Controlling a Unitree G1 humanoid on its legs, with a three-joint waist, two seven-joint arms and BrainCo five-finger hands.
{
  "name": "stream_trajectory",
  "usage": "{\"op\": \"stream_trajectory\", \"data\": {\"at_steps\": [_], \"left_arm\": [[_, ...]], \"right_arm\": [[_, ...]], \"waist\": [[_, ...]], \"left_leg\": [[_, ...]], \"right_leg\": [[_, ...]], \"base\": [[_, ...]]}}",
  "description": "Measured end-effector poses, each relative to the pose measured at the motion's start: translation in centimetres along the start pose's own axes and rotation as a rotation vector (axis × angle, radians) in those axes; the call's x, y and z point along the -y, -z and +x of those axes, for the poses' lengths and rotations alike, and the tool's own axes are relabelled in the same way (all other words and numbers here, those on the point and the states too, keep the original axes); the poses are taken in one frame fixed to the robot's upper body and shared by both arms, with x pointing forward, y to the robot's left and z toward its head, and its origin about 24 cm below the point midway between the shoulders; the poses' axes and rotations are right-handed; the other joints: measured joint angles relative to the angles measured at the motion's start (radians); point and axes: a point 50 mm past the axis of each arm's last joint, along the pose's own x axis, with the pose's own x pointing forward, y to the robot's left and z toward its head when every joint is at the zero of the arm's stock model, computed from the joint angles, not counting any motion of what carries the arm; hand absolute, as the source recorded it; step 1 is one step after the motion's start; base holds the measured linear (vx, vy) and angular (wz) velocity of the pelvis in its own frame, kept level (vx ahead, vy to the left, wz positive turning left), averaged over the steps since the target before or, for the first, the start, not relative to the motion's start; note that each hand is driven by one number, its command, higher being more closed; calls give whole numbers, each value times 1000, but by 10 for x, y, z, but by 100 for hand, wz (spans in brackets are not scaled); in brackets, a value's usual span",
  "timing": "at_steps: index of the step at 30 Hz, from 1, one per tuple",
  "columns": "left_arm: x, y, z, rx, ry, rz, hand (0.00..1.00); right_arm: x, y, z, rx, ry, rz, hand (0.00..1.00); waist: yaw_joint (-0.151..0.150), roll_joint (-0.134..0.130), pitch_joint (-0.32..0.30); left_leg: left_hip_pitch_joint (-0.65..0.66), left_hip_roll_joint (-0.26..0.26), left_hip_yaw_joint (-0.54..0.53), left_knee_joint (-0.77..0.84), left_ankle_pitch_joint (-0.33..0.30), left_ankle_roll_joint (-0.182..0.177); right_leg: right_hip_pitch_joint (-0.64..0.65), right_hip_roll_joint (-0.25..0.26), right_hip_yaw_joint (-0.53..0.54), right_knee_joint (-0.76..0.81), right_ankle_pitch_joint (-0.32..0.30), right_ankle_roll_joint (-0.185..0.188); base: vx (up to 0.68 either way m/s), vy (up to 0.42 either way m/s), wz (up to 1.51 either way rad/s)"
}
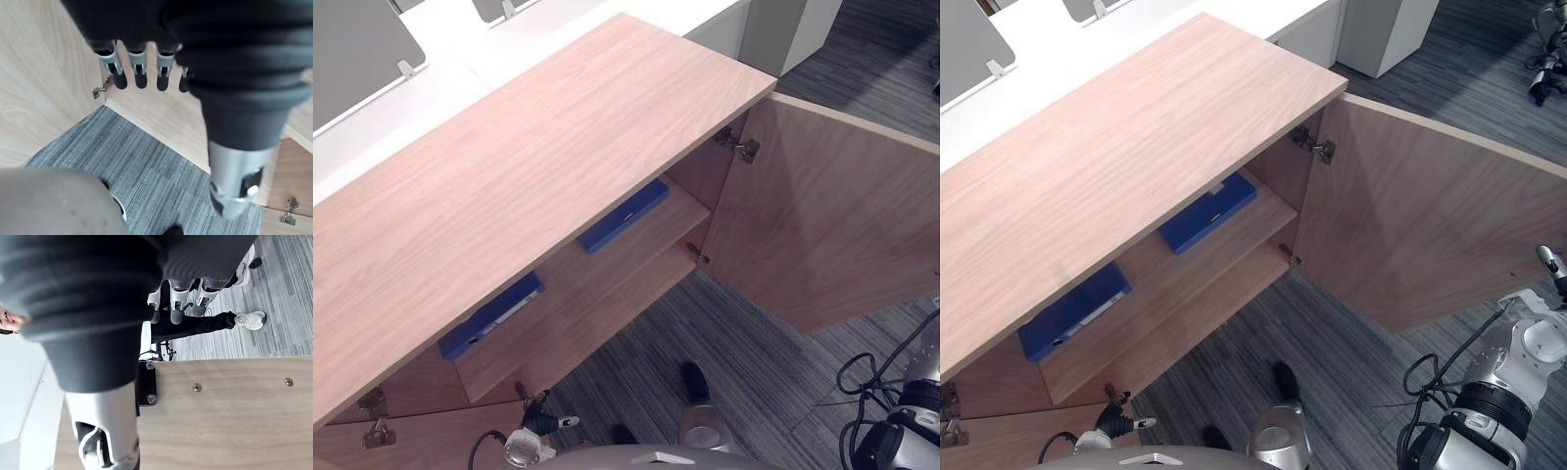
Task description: Walk over to the cabinet, pick up the folder, carry it to the office cabinet, place the folder inside the office cabinet, then close the office cabinet door
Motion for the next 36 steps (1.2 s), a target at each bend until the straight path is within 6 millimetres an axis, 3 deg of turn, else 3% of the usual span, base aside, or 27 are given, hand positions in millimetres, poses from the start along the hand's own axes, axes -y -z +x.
{"op": "stream_trajectory", "data": {"at_steps": [6, 15, 25, 31, 36], "left_arm": [[-1, -1, 0, 11, 9, 21, 0], [-4, 1, 0, 8, 12, 44, 0], [-3, 1, 0, 9, 14, 47, 0], [-4, 1, 0, 6, 10, 44, 0], [-7, 3, 0, -8, -5, 36, 0]], "right_arm": [[-14, -6, 10, 4, -152, -102, 0], [-18, -3, 22, -64, -161, -132, 0], [-24, -3, 19, -57, -193, -145, 0], [-19, 1, -7, -23, -235, -95, 0], [-7, 16, -51, -44, -282, -107, 0]], "waist": [[9, 0, 0], [8, -3, -1], [4, -3, -1], [-12, -18, -7], [-19, -66, -33]], "left_leg": [[-2, 0, 0, 1, 0, 0], [-21, -2, -3, 0, 2, 2], [-22, -9, -7, -1, 9, 10], [-12, -8, -17, -19, 27, 5], [8, -4, -13, -31, 37, 1]], "right_leg": [[-2, 0, 1, 0, 0, 0], [-19, -3, -2, 0, 2, 2], [-20, -10, -3, 0, 8, 7], [-14, -9, -16, 0, 9, 9], [-5, 0, -12, -1, 10, 7]], "base": [[-56, -42, 0], [-41, -40, 1], [-55, -39, 1], [-43, -47, 4], [-72, -67, -4]]}}
